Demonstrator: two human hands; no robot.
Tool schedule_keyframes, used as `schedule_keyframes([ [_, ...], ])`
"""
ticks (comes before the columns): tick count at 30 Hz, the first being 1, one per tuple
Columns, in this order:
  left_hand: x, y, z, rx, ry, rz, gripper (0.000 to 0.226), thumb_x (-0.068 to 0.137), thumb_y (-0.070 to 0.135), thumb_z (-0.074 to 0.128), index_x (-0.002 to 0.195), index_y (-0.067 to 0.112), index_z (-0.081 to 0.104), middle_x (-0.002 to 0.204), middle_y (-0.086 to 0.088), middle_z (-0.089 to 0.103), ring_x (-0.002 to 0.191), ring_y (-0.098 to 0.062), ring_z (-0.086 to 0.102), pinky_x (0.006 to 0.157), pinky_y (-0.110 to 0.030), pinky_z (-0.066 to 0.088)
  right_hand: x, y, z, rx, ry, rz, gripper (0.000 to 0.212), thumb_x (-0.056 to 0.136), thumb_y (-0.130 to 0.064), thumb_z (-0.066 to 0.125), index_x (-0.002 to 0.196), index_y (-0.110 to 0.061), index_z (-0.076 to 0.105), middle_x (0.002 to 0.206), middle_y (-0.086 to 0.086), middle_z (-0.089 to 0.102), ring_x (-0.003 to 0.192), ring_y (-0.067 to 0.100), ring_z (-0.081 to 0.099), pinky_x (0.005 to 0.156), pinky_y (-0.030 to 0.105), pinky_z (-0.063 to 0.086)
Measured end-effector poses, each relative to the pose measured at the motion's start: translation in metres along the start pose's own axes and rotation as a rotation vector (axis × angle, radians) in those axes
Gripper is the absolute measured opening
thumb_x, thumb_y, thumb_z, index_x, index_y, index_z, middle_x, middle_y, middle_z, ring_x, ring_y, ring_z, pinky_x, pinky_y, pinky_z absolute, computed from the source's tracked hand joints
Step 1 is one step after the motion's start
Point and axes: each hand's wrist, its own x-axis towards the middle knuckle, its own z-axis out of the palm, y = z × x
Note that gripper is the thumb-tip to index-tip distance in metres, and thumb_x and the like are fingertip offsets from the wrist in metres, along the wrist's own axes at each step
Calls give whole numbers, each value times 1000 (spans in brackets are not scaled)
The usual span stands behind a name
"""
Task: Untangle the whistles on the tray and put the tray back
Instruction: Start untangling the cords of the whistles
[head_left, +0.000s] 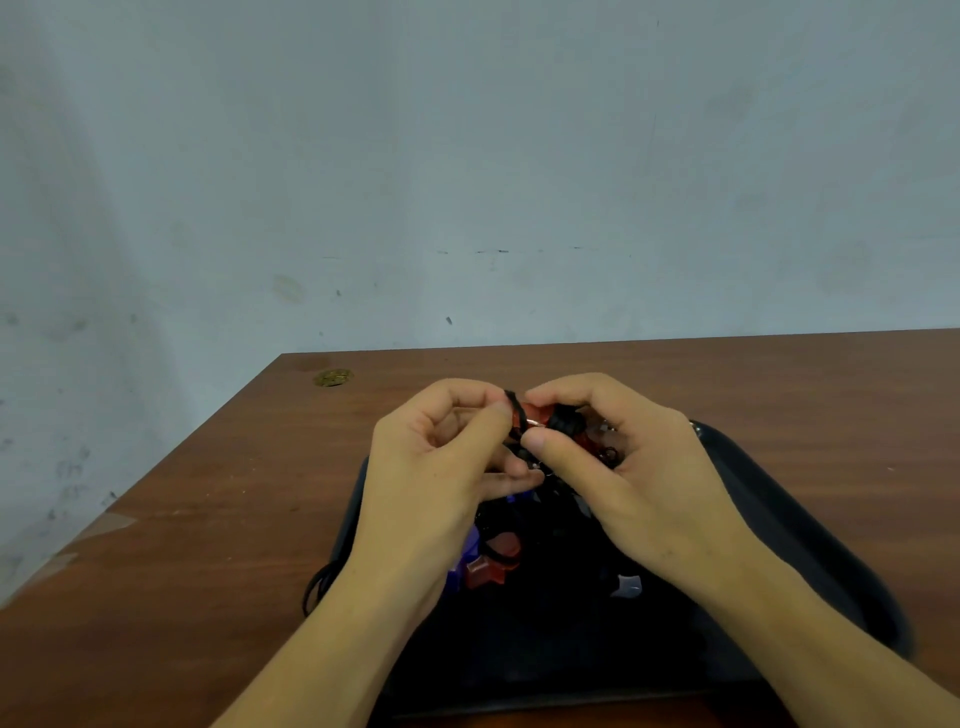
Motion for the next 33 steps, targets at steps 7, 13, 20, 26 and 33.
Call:
schedule_keyframes([
  [7, -3, 1, 1, -9, -124, -113, 15, 95, 10, 59, 93, 7, 73, 90, -15, 67, 78, -23, 66, 69, -46, 62, -1, -2, -1, 134, 42, 59, 19, 87, -22, 74, 104, -30, 73, 99, -13, 72, 96, 12, 70, 84, 31, 58],
  [13, -3, -3, 1, 69, -71, 7, 13, 95, 13, 62, 98, 11, 74, 79, -7, 70, 72, -18, 64, 66, -41, 63, -1, -5, 11, 158, 62, 130, 23, 97, -21, 60, 113, -35, 67, 106, -17, 71, 103, 2, 67, 91, 28, 57],
  [20, -5, -7, 4, 149, -46, 94, 13, 91, 15, 68, 102, 15, 75, 83, -5, 73, 74, -18, 68, 63, -41, 62, -2, -9, 16, 391, 92, 253, 31, 103, -13, 50, 125, -26, 68, 117, -15, 72, 112, 6, 68, 98, 36, 56],
  [26, -5, -15, 4, 494, 50, 390, 17, 88, 21, 75, 102, 31, 73, 99, 10, 68, 90, -17, 67, 73, -39, 58, -1, -12, 19, 566, 88, 348, 37, 106, -7, 43, 127, -24, 68, 117, -6, 73, 110, 10, 70, 95, 33, 57],
  [33, -7, -15, 7, 779, 45, 427, 37, 83, 43, 68, 119, 37, 66, 97, 14, 69, 89, -5, 66, 75, -31, 57, -1, -13, 19, 670, 137, 407, 32, 107, -12, 43, 115, -21, 72, 108, 1, 76, 102, 18, 73, 95, 41, 57],
])
